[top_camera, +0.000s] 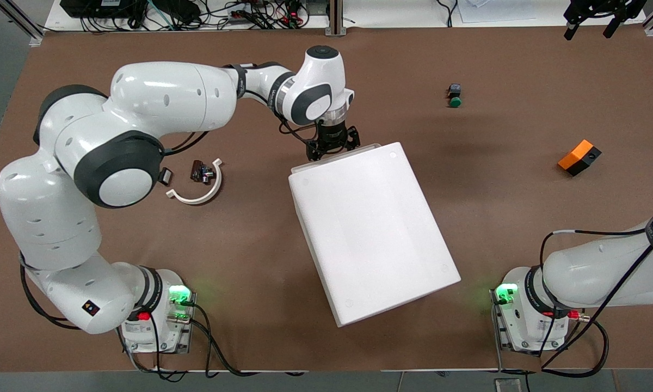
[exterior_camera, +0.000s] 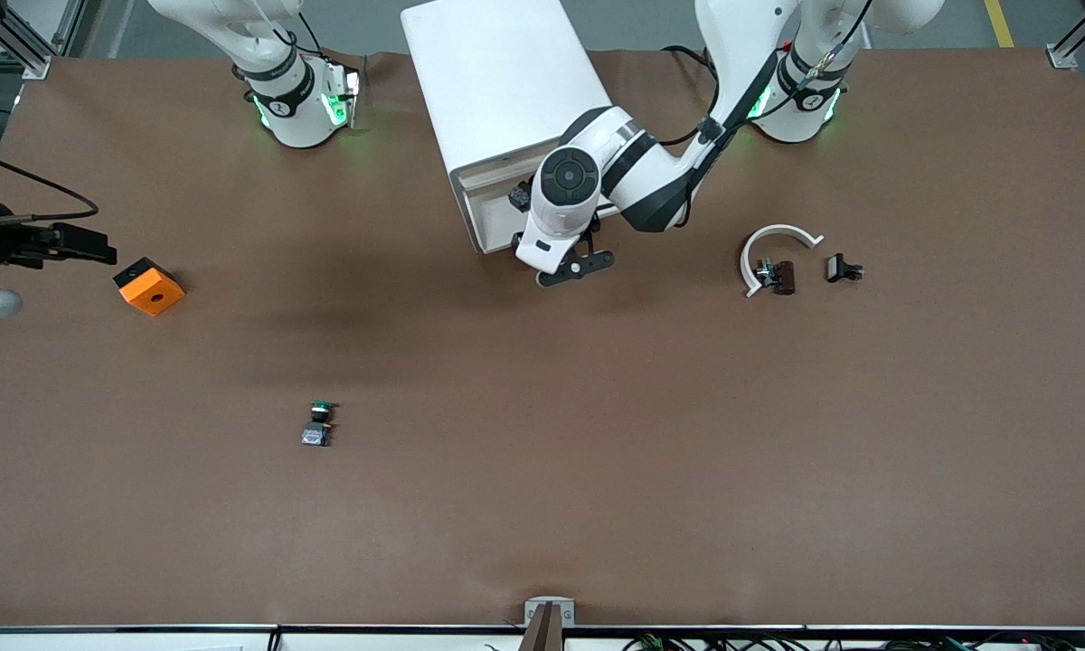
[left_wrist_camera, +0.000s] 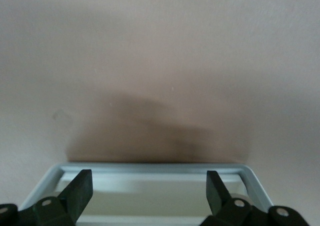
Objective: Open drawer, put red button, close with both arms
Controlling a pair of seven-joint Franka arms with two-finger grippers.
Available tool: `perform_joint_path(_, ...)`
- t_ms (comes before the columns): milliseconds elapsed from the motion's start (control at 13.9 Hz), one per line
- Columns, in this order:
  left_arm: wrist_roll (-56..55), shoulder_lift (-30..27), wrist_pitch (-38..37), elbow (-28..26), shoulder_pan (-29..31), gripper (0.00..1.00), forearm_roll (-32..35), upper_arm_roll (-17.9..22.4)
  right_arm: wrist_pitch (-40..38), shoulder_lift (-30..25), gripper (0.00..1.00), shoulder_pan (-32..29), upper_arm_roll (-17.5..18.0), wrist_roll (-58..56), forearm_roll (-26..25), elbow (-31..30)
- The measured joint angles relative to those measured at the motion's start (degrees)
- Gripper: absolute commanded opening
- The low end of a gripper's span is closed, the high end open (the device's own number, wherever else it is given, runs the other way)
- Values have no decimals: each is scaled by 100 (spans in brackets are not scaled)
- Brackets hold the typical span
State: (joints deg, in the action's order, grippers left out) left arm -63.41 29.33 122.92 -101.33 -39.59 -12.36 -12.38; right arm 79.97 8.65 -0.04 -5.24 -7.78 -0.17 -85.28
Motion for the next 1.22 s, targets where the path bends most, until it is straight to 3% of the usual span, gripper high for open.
perform_joint_path(360, -72, 3, -13, -85, -1, 100, -741, -55, -26, -1, 100, 6, -3, 4, 0, 51)
perform_joint_path(647, -83, 8, -13, -108, -4, 100, -1474, -131, -742, -54, 100, -9, -45, 4, -13, 708)
perform_joint_path(1223, -92, 88, -183, -122, 2, 100, -1953, -132, -919, -227, 100, -26, -45, 203, -13, 936)
